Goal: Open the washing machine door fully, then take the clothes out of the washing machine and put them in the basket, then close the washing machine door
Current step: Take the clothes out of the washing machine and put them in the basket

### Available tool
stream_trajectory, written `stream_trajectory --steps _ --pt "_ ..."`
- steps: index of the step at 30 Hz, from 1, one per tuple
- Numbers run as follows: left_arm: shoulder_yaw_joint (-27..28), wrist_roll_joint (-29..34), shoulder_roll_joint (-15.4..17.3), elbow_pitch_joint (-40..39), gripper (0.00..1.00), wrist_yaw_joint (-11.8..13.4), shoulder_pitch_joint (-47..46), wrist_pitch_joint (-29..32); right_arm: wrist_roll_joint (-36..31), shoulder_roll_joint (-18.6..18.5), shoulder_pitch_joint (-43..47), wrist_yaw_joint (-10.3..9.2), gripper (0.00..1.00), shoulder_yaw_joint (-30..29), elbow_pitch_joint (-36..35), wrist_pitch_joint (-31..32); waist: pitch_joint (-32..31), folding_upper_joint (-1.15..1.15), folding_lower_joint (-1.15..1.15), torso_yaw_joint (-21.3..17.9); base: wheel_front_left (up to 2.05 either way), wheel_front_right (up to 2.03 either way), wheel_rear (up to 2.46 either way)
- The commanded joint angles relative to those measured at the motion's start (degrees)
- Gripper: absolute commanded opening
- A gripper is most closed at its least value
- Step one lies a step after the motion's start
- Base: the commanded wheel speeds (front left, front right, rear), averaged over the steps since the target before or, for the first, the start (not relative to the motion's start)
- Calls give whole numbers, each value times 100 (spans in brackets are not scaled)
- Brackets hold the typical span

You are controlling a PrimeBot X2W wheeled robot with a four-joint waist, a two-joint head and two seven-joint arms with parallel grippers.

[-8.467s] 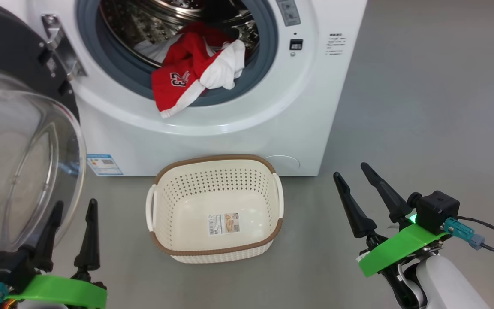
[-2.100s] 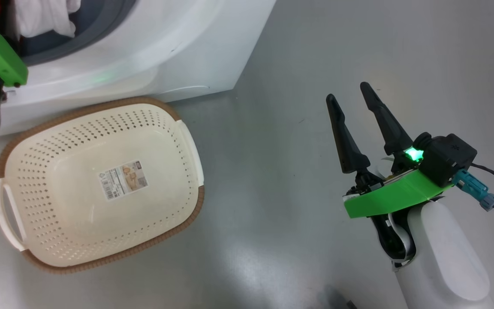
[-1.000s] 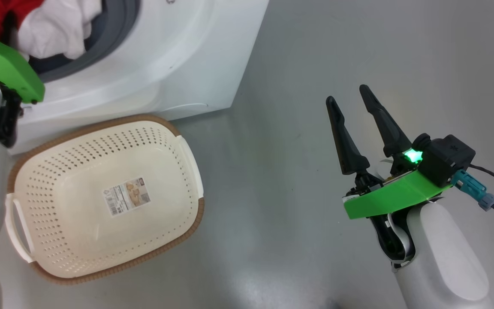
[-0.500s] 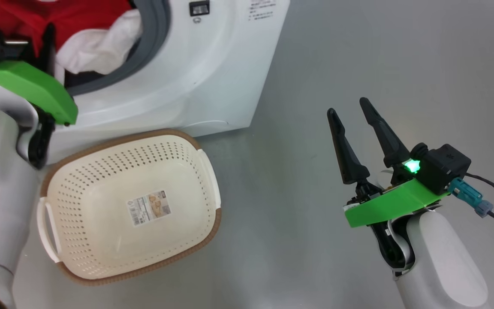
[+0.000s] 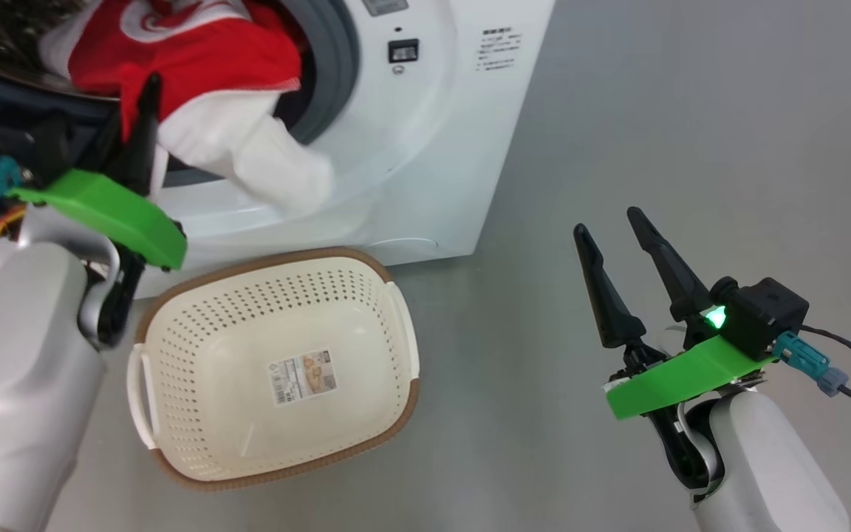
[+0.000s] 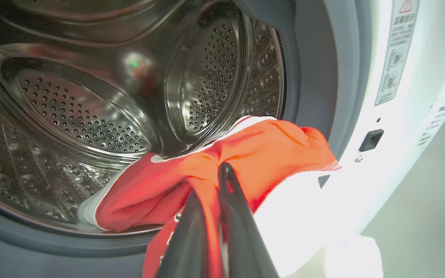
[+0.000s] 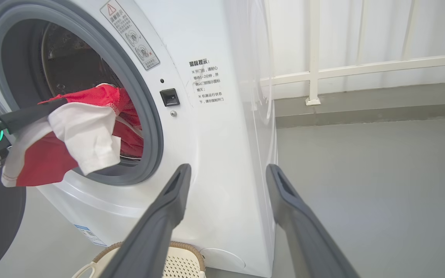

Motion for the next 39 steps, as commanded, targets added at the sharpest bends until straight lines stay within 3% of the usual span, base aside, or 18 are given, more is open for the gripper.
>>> stream_trajectory --steps 1,13,20,30,39 --pt "139 52 313 -349 0 97 70 -62 145 15 95 9 100 120 -115 -68 -127 0 0 158 0 0 0" --pt "176 95 1009 -3436 0 1319 2022 233 249 -124 252 9 100 181 -8 -68 -485 0 0 384 0 0 0" --pt "152 -32 1145 -4099 0 1675 2815 336 304 -170 272 9 100 247 27 -68 -562 0 0 406 0 0 0" --pt "-100 -283 884 -3364 0 1390 3088 282 337 -192 231 9 100 323 17 -68 -408 0 0 238 0 0 0" --pt "-180 -487 333 -1475 0 737 2637 9 277 -146 122 9 100 259 -62 -68 -93 0 0 2 0 0 0"
